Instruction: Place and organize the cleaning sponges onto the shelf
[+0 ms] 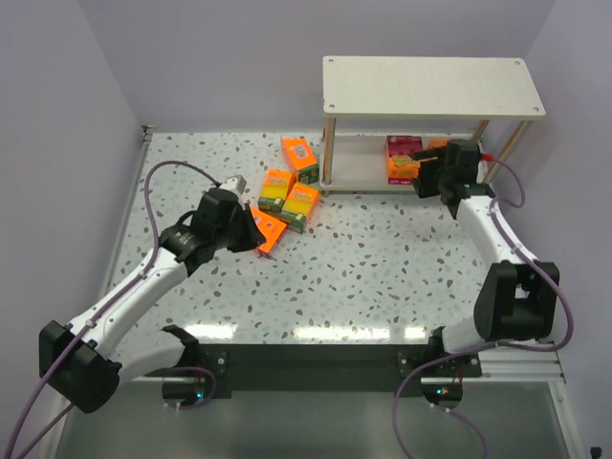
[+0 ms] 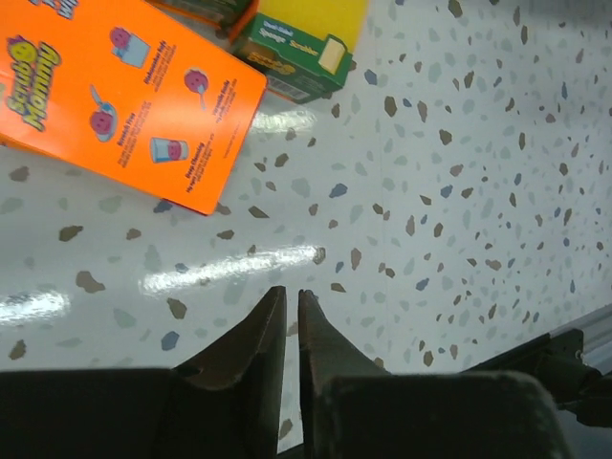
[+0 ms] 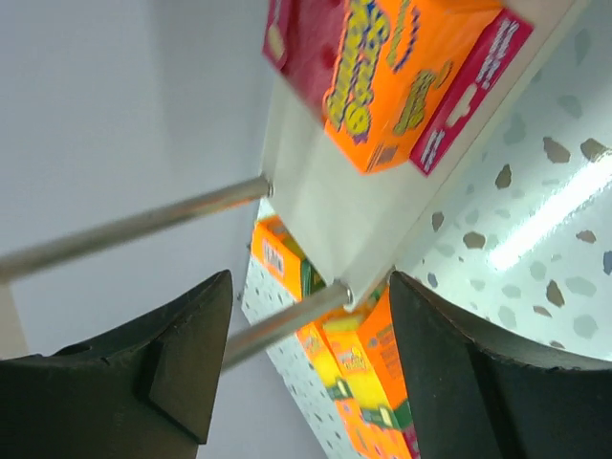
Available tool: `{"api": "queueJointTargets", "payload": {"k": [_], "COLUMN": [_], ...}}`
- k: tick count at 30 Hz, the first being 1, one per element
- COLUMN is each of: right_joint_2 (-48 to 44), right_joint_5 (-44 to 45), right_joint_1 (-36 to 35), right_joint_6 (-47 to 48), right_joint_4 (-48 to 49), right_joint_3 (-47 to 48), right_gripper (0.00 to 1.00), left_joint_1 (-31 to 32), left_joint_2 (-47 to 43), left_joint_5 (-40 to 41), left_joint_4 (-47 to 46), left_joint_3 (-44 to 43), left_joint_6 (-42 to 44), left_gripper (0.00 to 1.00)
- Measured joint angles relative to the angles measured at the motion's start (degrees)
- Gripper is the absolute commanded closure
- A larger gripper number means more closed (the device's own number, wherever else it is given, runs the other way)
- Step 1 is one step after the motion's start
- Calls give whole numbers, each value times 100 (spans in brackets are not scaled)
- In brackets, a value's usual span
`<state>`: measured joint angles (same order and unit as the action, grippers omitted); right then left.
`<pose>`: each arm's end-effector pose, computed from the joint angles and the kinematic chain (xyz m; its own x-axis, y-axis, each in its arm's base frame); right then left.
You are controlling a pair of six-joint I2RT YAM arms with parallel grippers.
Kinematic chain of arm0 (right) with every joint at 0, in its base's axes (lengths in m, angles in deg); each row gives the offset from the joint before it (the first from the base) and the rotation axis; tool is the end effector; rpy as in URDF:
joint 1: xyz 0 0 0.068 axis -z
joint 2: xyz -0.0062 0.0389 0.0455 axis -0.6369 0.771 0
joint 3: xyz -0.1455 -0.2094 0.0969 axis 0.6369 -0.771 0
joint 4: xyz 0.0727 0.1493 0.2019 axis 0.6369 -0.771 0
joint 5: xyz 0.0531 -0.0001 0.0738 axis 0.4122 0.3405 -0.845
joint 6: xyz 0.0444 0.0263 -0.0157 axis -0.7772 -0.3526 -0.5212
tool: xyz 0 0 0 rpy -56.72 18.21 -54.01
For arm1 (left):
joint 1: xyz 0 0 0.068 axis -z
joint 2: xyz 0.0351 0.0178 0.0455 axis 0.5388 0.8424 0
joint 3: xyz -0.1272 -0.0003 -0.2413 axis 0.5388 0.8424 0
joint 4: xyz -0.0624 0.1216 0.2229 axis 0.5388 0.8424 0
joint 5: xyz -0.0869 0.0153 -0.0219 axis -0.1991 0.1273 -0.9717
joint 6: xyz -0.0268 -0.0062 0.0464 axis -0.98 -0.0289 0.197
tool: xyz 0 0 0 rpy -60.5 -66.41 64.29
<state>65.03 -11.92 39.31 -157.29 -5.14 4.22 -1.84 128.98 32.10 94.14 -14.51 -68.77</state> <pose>0.3454 0.0009 0.2828 -0.0796 0.9865 -0.1434 0.5482 0.1634 0.8202 0.1994 -0.1197 0.2899 -0.7819 -0.2872 -0.5534 0.0282 0.8704 -0.4915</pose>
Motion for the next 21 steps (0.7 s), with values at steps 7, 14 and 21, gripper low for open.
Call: {"api": "queueJointTargets", "payload": {"k": [7, 14, 21], "right_joint_2": [-1178, -1897, -2509], "right_joint_5": [-1082, -1558, -1757], "right_joint_1": [-107, -686, -870], "right_joint_6": [1738, 3115, 3668], "right_joint_4": [-610, -1788, -2323], "right_joint_3": [-568, -1220, -1628], "right_gripper": [30, 30, 30], "left_joint_1": [-1390, -2647, -3276], "left_joint_2": [461, 1716, 2684], "left_joint_5": [4, -138, -979], "left_joint_4": [-343, -1060, -2020], "left_joint_3": [105, 118, 118], "left_joint_6": [638, 1097, 1499], "left_gripper": [47, 21, 22]}}
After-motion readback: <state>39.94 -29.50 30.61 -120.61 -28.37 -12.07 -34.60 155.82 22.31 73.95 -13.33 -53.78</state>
